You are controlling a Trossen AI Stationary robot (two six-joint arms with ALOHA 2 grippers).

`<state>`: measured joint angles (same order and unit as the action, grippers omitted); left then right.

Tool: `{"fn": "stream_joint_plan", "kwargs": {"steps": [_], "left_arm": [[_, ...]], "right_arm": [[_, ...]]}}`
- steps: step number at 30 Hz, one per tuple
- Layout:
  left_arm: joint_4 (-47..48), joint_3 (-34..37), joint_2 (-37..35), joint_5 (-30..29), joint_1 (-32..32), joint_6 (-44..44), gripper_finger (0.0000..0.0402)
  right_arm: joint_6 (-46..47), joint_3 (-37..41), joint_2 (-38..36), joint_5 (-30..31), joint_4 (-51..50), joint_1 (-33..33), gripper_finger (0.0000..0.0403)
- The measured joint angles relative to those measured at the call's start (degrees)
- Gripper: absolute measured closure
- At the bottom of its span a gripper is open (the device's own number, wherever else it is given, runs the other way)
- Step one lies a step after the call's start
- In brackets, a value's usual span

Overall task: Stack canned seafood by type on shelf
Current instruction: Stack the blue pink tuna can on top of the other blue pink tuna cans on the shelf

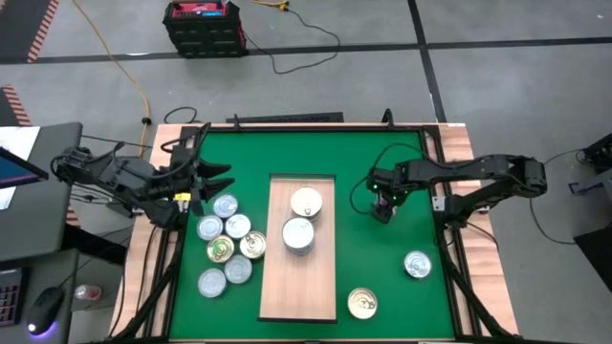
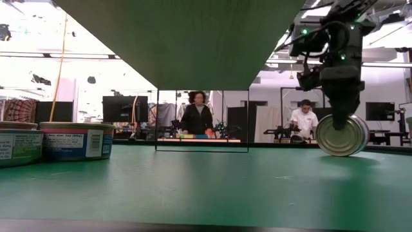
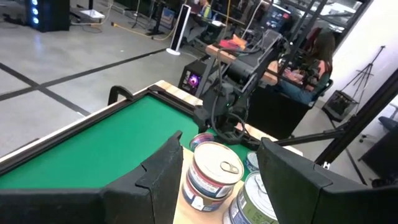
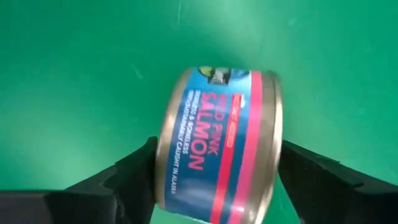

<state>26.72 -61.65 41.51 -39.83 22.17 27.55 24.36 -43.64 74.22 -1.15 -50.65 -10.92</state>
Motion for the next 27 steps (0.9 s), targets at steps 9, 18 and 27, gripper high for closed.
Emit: {"fn": "stream_joint_plan", "kwargs": {"steps": [9, 18, 27], "left_arm": [[3.7, 0.0, 0.01, 0.13, 0.0, 0.99, 0.0203], [4.68, 0.0, 0.46, 2.46, -0.2, 6.77, 0.0203], [4.63, 0.0, 0.51, 5.59, -2.49, 8.53, 0.0203]], "right_arm": [[-14.04, -0.17, -0.18, -2.4, 0.73, 4.91, 0.0195], [-19.94, -14.54, -0.1, -0.74, -4.08, 15.75, 0.0195], [-40.3, -30.26, -0.05, 22.67, -2.29, 26.79, 0.0181]]}}
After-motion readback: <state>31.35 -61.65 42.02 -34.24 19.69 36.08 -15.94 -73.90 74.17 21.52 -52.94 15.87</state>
